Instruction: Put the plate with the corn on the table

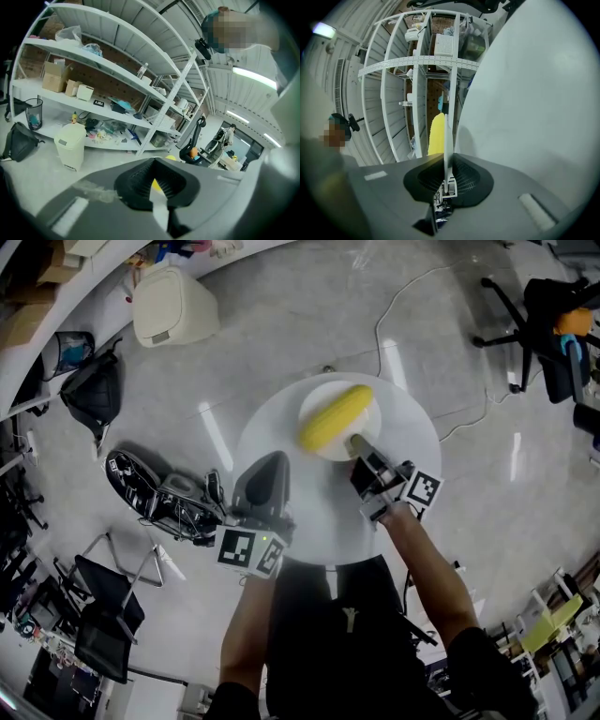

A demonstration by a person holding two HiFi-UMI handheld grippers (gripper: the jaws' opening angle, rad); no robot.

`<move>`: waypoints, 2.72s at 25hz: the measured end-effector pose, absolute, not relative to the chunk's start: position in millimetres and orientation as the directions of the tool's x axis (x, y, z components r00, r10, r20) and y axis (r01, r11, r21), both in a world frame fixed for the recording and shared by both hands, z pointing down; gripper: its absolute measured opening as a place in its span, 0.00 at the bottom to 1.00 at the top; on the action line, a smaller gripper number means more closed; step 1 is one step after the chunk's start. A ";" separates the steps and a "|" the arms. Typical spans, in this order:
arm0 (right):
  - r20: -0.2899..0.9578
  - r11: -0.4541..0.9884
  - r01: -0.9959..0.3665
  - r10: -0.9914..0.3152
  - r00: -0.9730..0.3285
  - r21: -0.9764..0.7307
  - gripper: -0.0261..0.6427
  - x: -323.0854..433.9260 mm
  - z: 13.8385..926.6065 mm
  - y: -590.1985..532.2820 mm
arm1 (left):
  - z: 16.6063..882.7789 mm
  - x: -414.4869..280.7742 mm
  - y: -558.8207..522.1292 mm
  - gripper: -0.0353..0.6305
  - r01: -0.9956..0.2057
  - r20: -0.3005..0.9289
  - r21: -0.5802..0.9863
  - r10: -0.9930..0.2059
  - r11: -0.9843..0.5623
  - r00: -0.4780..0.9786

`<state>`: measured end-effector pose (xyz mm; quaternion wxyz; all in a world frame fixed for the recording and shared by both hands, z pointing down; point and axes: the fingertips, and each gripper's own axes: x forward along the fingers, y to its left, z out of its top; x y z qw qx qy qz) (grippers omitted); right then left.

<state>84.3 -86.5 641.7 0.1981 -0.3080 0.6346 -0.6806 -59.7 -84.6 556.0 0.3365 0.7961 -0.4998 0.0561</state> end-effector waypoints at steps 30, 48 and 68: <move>0.240 -0.182 -0.160 -0.625 -0.743 -0.970 0.10 74.0 659.2 -91.5 | 567.9 -75.9 -92.8 0.06 -0.843 0.424 0.484 -0.779 -0.237 0.462; 0.289 -0.222 -0.192 -0.598 -0.748 -0.956 0.10 74.5 663.9 -90.5 | 570.8 -73.2 -85.3 0.06 -0.846 0.431 0.486 -0.781 -0.221 0.452; 0.376 -0.266 -0.271 -0.544 -0.750 -0.925 0.09 73.3 672.0 -90.7 | 570.9 -72.4 -83.8 0.06 -0.842 0.423 0.491 -0.783 -0.224 0.455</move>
